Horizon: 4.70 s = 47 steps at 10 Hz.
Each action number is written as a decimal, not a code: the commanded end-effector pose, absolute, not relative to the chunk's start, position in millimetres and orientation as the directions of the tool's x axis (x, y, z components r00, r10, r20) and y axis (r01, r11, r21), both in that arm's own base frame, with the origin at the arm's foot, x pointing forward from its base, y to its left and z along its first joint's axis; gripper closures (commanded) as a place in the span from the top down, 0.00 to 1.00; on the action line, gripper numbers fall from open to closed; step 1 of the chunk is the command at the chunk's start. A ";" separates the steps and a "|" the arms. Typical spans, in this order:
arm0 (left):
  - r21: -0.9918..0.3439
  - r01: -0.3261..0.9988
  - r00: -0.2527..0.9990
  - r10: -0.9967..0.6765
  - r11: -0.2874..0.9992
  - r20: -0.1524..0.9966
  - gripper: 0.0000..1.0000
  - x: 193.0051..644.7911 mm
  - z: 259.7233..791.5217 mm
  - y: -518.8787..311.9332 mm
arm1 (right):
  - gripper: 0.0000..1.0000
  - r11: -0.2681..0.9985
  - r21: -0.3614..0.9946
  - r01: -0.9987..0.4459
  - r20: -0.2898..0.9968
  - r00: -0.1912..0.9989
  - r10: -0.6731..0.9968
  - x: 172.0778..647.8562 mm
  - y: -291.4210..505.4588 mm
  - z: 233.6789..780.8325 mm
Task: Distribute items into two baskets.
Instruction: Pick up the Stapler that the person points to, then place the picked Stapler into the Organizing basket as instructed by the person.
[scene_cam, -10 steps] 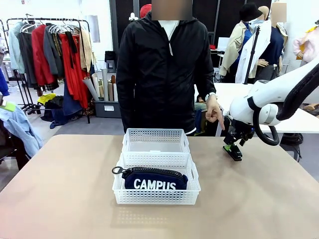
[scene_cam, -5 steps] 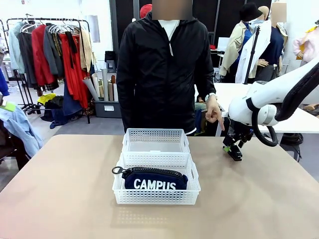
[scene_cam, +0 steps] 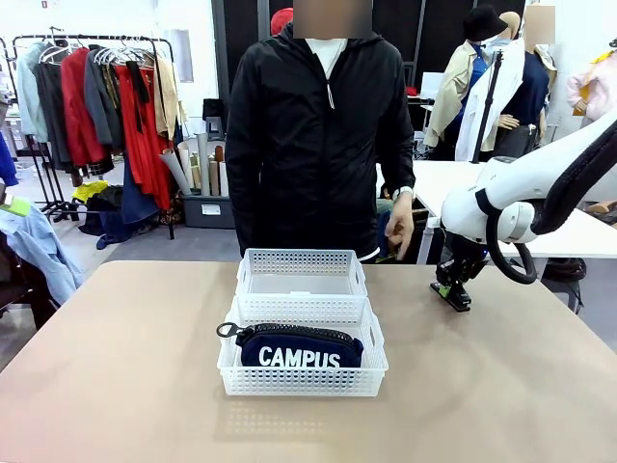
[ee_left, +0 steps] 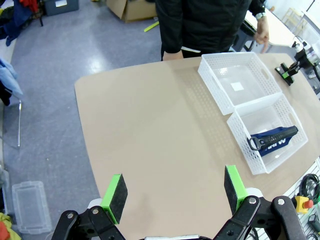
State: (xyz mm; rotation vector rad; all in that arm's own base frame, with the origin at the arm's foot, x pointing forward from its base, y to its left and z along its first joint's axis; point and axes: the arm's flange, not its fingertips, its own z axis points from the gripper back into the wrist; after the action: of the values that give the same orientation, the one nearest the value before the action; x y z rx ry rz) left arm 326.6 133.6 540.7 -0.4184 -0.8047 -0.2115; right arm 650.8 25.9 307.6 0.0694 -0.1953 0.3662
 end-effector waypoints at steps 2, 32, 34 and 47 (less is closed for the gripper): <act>-0.291 0.340 0.678 -0.018 0.894 0.735 1.00 326.4 541.3 131.6 | 0.00 0.942 0.008 -0.336 0.176 0.928 0.329 659.8 30.1 310.9; -0.291 0.340 0.678 -0.018 0.894 0.735 1.00 326.4 541.3 131.6 | 0.00 0.587 0.162 -0.794 0.310 0.605 0.733 431.4 -36.9 522.8; -0.291 0.340 0.678 -0.018 0.894 0.735 1.00 326.4 541.3 131.6 | 0.00 0.587 0.162 -0.794 0.310 0.605 0.733 431.4 -36.9 522.8; -0.291 0.340 0.678 -0.018 0.894 0.735 1.00 326.4 541.3 131.6 | 0.00 0.587 0.162 -0.794 0.310 0.605 0.733 431.4 -36.9 522.8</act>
State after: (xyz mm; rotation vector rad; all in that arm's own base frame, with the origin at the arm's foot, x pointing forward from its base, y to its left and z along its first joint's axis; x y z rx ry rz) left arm 326.6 133.5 540.8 -0.4183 -0.8045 -0.2118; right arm 435.1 -37.8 521.4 0.2975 -0.2145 0.9033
